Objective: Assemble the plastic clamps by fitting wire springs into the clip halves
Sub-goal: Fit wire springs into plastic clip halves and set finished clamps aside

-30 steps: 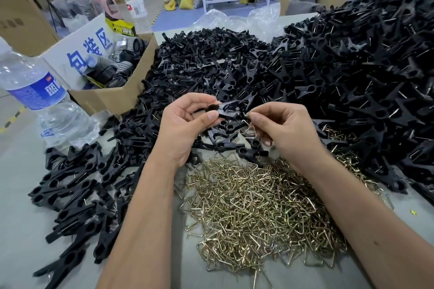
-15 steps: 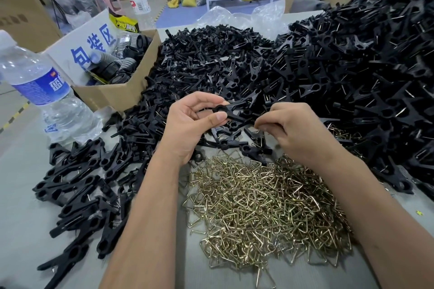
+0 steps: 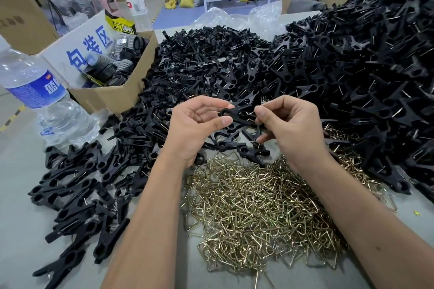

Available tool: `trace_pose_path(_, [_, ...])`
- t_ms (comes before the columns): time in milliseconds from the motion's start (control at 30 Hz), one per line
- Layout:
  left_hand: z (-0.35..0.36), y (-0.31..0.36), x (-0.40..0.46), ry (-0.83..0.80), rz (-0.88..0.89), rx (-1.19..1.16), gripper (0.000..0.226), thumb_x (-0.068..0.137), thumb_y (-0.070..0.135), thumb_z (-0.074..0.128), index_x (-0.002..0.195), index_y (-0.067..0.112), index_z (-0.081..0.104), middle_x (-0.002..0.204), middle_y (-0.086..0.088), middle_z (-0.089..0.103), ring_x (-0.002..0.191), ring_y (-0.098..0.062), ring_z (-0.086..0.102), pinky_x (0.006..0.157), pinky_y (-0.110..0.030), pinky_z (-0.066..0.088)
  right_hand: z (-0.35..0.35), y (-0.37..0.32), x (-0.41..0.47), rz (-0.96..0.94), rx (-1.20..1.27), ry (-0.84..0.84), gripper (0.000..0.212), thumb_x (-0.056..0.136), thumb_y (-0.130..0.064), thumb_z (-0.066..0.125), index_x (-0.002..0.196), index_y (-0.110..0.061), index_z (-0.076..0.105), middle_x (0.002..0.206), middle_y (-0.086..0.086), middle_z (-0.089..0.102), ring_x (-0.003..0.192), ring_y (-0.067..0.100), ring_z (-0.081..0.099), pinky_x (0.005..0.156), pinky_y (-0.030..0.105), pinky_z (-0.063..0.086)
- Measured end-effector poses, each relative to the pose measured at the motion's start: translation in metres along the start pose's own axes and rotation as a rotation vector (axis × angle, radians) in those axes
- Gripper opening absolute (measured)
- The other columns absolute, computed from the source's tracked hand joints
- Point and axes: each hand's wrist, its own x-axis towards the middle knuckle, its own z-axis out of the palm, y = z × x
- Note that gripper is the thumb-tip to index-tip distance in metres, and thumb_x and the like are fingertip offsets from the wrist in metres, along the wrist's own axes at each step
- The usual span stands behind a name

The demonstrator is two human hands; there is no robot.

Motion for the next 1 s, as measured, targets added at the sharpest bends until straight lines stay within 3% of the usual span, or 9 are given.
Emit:
trace_pose_path(267, [0.01,-0.003,0.0,-0.028,0.007,-0.003,0.031,0.074,-0.002,0.087,0.099,0.014,0.078,0.103,-0.009,0.08,0.089,-0.015,0.075,0.079,-0.024,0.059,0.001,0.003,-0.002,-0.027,0.006,0.054,0.01,0.091,-0.012,0.08,0.083,-0.011,0.075,0.076,0.012,0.074,0.063,0.032,0.074,0.055,0.046,0.063])
trace_pose_path(433, [0.012,-0.002,0.0,-0.03,0.015,-0.039,0.033,0.074,-0.006,0.085,0.095,0.02,0.08,0.101,-0.009,0.08,0.087,-0.014,0.075,0.077,-0.023,0.059,0.001,0.002,-0.002,-0.046,-0.024,0.079,0.01,0.091,-0.011,0.08,0.083,-0.008,0.074,0.076,0.016,0.074,0.063,0.034,0.074,0.056,0.053,0.063])
trace_pose_path(500, [0.013,-0.002,0.0,-0.033,0.012,-0.048,0.034,0.074,-0.006,0.085,0.094,0.02,0.08,0.102,-0.01,0.08,0.089,-0.017,0.075,0.078,-0.025,0.059,0.002,0.0,-0.003,-0.048,-0.005,0.089,0.01,0.09,-0.01,0.081,0.084,-0.007,0.073,0.077,0.015,0.074,0.064,0.033,0.075,0.055,0.049,0.064])
trace_pose_path(633, [0.017,-0.002,-0.001,-0.039,0.003,-0.078,0.032,0.072,-0.001,0.086,0.094,0.021,0.08,0.101,-0.01,0.08,0.09,-0.019,0.076,0.078,-0.027,0.06,0.004,-0.009,-0.005,0.074,0.186,0.071,0.015,0.08,-0.015,0.086,0.081,-0.007,0.073,0.075,0.012,0.074,0.062,0.026,0.072,0.052,0.03,0.06])
trace_pose_path(800, [0.023,0.0,-0.002,-0.05,-0.024,-0.172,0.031,0.067,0.008,0.089,0.094,0.019,0.08,0.099,-0.008,0.08,0.09,-0.017,0.076,0.078,-0.026,0.06,0.004,-0.014,-0.005,0.162,0.306,-0.012,0.015,0.072,-0.022,0.086,0.075,-0.015,0.074,0.072,0.006,0.069,0.06,0.02,0.066,0.051,0.026,0.057])
trace_pose_path(900, [0.024,0.0,-0.003,-0.052,-0.022,-0.233,0.035,0.065,0.01,0.088,0.098,0.011,0.075,0.1,-0.008,0.08,0.087,-0.014,0.075,0.077,-0.026,0.06,0.006,-0.016,-0.005,0.331,0.416,-0.109,0.03,0.07,-0.038,0.084,0.086,-0.016,0.072,0.071,0.003,0.06,0.054,0.01,0.055,0.046,0.022,0.051])
trace_pose_path(1000, [0.023,0.0,-0.002,-0.024,-0.014,-0.203,0.038,0.063,0.007,0.089,0.097,0.01,0.074,0.098,-0.007,0.08,0.087,-0.015,0.075,0.079,-0.026,0.061,0.004,-0.016,-0.006,0.416,0.449,-0.26,0.029,0.085,-0.043,0.071,0.1,-0.019,0.077,0.071,0.005,0.062,0.05,0.008,0.051,0.042,0.018,0.048])
